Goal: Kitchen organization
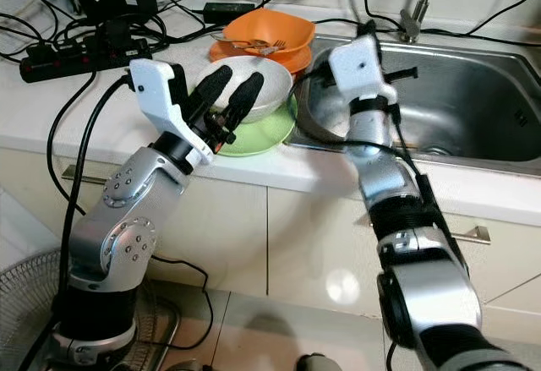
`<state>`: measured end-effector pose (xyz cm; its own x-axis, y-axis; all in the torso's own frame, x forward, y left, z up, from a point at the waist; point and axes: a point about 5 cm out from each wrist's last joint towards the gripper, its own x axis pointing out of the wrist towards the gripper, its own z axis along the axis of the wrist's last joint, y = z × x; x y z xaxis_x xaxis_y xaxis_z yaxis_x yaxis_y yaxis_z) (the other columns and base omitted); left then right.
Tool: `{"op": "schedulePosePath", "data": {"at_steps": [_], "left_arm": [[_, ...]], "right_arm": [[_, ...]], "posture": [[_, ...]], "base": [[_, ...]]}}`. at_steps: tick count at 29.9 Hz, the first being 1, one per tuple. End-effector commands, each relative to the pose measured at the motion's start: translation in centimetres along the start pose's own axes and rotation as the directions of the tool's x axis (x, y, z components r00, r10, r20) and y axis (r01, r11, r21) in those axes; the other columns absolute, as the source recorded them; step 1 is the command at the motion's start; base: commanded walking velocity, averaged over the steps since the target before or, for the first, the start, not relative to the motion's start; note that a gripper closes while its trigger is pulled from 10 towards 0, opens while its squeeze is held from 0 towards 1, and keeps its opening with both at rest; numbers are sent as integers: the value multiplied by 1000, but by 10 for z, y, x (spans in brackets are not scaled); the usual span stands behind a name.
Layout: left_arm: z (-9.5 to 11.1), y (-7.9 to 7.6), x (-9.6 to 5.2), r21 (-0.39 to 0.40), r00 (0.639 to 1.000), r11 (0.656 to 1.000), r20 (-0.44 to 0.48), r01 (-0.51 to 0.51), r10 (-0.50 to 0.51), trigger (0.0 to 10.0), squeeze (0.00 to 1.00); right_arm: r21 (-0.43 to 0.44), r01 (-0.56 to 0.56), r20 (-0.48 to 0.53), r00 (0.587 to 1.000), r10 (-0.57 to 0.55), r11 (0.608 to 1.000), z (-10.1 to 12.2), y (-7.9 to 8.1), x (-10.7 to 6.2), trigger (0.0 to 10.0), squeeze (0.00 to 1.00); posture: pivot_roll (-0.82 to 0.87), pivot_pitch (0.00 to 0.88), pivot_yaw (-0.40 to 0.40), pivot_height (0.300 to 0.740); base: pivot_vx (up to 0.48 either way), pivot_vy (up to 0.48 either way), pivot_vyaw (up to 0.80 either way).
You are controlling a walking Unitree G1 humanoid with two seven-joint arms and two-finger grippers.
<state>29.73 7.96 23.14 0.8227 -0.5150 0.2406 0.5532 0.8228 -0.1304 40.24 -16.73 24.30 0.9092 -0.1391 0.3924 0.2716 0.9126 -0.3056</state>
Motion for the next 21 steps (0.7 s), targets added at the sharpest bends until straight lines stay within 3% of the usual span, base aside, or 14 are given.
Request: {"op": "schedulePosePath", "data": {"at_steps": [1, 3, 4, 8, 15, 21], "left_arm": [[-5, -2, 0, 9, 999, 1000, -35, 11, -10, 10000, 0], [-14, -3, -2, 29, 995, 999, -96, 26, -23, 10000, 0], [-14, -3, -2, 29, 995, 999, -96, 26, -23, 10000, 0], [-21, -9, -4, 33, 988, 998, -144, 56, -51, 10000, 0], [-38, -10, -9, 39, 960, 997, -275, 66, -53, 10000, 0], [-38, -17, -10, 29, 958, 995, -274, 96, -84, 10000, 0]], "right_arm": [[60, 6, -69, 998, -2, 998, -4, -3, 4, 10000, 0], [177, 22, -198, 980, 14, 984, -13, -6, 8, 10000, 0], [177, 22, -198, 980, 14, 984, -13, -6, 8, 10000, 0], [325, 77, -389, 919, 60, 943, -35, -9, 5, 10000, 0], [386, 72, -505, 850, 146, 920, -55, -5, -5, 10000, 0], [400, 83, -527, 835, 155, 913, -59, -5, -7, 10000, 0]], "posture": [[30, 29, -3, 732], [30, 31, -4, 732], [30, 31, -4, 732], [33, 34, -6, 732], [38, 38, -12, 732], [41, 41, -12, 732]], "base": [[0, 0, 0], [0, 0, 0], [0, 0, 0], [0, 0, 0], [0, 0, 0], [0, 0, 0]]}}
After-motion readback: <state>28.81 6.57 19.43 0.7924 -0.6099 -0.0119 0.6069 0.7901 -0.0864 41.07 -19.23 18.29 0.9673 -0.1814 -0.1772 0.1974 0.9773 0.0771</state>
